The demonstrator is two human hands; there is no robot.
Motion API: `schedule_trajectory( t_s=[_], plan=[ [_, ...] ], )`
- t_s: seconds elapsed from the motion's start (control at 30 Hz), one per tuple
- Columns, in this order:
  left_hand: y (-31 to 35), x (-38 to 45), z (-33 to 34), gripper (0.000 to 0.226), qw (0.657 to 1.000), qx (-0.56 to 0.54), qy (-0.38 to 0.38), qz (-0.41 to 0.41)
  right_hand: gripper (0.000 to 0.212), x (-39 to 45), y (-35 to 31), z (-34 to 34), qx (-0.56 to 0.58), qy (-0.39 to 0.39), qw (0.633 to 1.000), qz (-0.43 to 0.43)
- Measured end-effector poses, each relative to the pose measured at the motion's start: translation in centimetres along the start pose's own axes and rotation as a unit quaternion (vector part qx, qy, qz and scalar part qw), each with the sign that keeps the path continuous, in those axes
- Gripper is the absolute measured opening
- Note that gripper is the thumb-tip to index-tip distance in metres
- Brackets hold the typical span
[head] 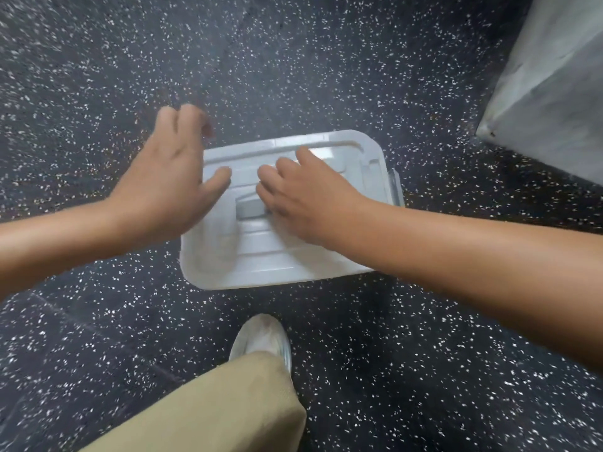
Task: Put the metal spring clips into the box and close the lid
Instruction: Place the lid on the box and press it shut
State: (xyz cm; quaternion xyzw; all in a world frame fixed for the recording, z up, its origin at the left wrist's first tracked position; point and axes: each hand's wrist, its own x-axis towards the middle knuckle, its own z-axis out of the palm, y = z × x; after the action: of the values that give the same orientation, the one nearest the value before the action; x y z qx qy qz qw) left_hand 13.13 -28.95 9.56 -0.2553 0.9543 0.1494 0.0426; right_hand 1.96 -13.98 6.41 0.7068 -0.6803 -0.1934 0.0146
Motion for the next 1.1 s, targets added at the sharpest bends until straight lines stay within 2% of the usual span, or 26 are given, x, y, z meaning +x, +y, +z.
schedule_trajectory(
  t_s=[0.17,0.23,0.4,0.5,0.57,0.63,0.7,0.77,0.8,0.83,0.87,0.93,0.97,1.1],
  plan=[
    [-0.9,-1.0,0.7,0.051,0.999,0.012,-0.05,0.006,0.044,-0.6,0.1,1.8,0.044,0.086,0.995,0.024],
    [-1.5,-1.4,1.0,0.057,0.997,0.005,-0.075,-0.005,0.044,-1.4,0.5,2.5,0.067,0.096,0.993,0.024],
    [-2.4,-1.9,2.0,0.083,0.988,-0.035,-0.13,-0.075,0.006,-3.1,1.3,3.3,0.142,0.102,0.983,0.056],
    [-2.5,-2.0,2.6,0.096,0.972,-0.072,-0.172,-0.145,0.027,-4.5,2.6,4.1,0.217,0.094,0.96,0.152],
    [-2.3,-1.7,2.8,0.102,0.954,-0.118,-0.188,-0.202,0.042,-6.0,3.6,4.8,0.294,0.106,0.91,0.272],
    [-2.2,-1.6,3.0,0.104,0.93,-0.158,-0.207,-0.258,0.059,-7.4,4.2,5.5,0.392,0.094,0.827,0.391],
    [-2.3,-1.7,3.1,0.097,0.913,-0.177,-0.223,-0.291,0.079,-8.3,4.2,5.9,0.502,0.044,0.709,0.493],
    [-2.8,-1.6,3.2,0.082,0.92,-0.158,-0.219,-0.285,0.087,-8.6,3.9,6.4,0.619,-0.006,0.569,0.542],
    [-3.1,-1.5,3.3,0.074,0.928,-0.138,-0.214,-0.273,0.078,-8.7,3.7,6.8,0.683,-0.027,0.505,0.527],
    [-3.1,-1.4,3.2,0.065,0.937,-0.117,-0.208,-0.257,0.06,-8.8,3.5,7.2,0.726,-0.037,0.469,0.502],
    [-3.1,-1.3,3.0,0.058,0.943,-0.097,-0.203,-0.245,0.042,-8.8,3.2,7.4,0.744,-0.038,0.465,0.478],
    [-3.0,-1.2,2.6,0.05,0.952,-0.063,-0.196,-0.225,0.032,-8.8,2.8,7.7,0.739,-0.026,0.498,0.454],
    [-2.9,-1.2,2.3,0.046,0.957,-0.04,-0.194,-0.214,0.036,-8.7,2.7,7.8,0.73,-0.017,0.51,0.454],
    [-3.3,-1.4,1.9,0.041,0.968,0.02,-0.196,-0.159,0.057,-8.6,2.5,8.1,0.716,-0.026,0.517,0.468]
  ],
)
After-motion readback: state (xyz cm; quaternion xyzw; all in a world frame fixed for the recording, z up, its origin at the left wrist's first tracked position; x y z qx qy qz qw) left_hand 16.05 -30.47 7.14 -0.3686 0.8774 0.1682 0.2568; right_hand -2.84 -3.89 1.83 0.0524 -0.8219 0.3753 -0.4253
